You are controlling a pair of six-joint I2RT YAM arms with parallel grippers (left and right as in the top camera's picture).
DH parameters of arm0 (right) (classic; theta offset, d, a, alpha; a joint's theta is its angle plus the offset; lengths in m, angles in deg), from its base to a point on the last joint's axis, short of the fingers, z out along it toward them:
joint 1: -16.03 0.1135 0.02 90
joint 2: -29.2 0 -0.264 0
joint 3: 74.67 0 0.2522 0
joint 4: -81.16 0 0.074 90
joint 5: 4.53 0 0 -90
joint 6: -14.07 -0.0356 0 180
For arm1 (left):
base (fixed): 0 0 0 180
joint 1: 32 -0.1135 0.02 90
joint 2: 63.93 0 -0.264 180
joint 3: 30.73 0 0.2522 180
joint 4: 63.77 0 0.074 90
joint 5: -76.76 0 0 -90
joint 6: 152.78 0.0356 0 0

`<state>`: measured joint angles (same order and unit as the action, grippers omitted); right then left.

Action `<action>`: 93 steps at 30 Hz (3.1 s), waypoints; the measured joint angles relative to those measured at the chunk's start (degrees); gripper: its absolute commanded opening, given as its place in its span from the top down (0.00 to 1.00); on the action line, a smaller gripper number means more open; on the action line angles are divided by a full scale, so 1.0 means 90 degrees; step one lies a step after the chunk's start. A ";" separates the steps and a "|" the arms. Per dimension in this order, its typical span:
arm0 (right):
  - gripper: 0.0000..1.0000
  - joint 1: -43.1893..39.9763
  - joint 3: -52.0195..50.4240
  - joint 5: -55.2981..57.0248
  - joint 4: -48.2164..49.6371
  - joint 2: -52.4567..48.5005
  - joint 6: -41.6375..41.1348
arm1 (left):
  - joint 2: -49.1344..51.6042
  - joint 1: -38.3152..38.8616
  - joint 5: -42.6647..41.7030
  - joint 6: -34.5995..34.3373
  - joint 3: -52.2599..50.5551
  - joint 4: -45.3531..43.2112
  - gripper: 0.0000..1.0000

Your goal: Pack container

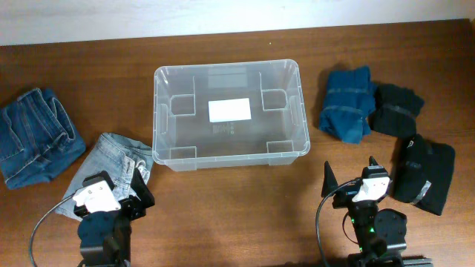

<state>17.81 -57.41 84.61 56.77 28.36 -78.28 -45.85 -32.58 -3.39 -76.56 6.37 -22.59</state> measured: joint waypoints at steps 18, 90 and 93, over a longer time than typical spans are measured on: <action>0.02 0.0002 -0.0007 0.0046 0.0022 0.0012 0.0002 | -0.0406 -0.0012 -0.0454 0.0000 -0.1875 -0.1911 0.01; 0.02 0.0002 -0.0007 0.0046 0.0019 0.0012 0.0000 | -0.0406 -0.0012 -0.0457 0.0000 -0.2118 -0.1790 0.01; 0.02 0.0000 -0.0007 0.0046 0.0022 0.0012 0.0002 | -0.0406 -0.0012 -0.0457 0.0000 -0.2118 -0.1790 0.01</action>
<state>17.81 -57.47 85.02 56.97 28.47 -78.26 -49.50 -32.69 -7.50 -76.56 -12.69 -38.70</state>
